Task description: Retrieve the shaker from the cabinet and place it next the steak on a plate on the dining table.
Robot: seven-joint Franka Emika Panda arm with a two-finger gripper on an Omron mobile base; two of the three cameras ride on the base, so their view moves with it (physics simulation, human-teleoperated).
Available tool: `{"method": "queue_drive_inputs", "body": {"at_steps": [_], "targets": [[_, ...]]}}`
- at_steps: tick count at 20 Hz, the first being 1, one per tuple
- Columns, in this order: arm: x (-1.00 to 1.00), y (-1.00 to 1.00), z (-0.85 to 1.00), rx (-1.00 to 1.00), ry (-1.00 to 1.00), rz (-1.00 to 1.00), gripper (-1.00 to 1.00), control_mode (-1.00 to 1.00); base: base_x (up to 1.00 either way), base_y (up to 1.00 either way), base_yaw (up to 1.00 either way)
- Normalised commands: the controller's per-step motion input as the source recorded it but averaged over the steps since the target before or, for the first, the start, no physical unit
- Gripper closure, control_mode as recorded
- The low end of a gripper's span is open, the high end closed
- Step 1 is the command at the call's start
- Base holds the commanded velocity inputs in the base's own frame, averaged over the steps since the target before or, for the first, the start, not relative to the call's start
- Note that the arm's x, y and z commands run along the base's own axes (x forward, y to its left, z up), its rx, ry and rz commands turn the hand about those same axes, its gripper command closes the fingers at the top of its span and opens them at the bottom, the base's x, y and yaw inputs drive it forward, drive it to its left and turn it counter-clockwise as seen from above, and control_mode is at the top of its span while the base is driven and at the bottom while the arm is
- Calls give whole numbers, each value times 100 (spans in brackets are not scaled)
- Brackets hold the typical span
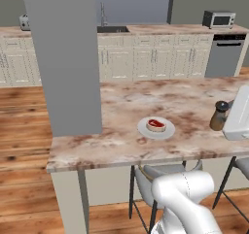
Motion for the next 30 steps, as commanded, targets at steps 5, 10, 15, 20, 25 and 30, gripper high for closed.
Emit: {"method": "queue_drive_inputs", "body": {"at_steps": [5, 10, 15, 20, 25, 30], "targets": [[0, 0, 0, 0, 0, 0, 100, 100, 0, 1, 0], [7, -6, -1, 1, 0, 0, 100, -100, 6, -2, 0], [45, -63, -21, 6, 6, 6, 100, -100, 0, 0, 0], [33, -65, -19, 4, 9, 8, 100, -100, 0, 0, 0], [12, -33, -12, 1, 1, 6, 100, -100, 0, 0, 0], [8, -10, -10, 0, -6, 3, 100, -100, 0, 0, 0]]}}
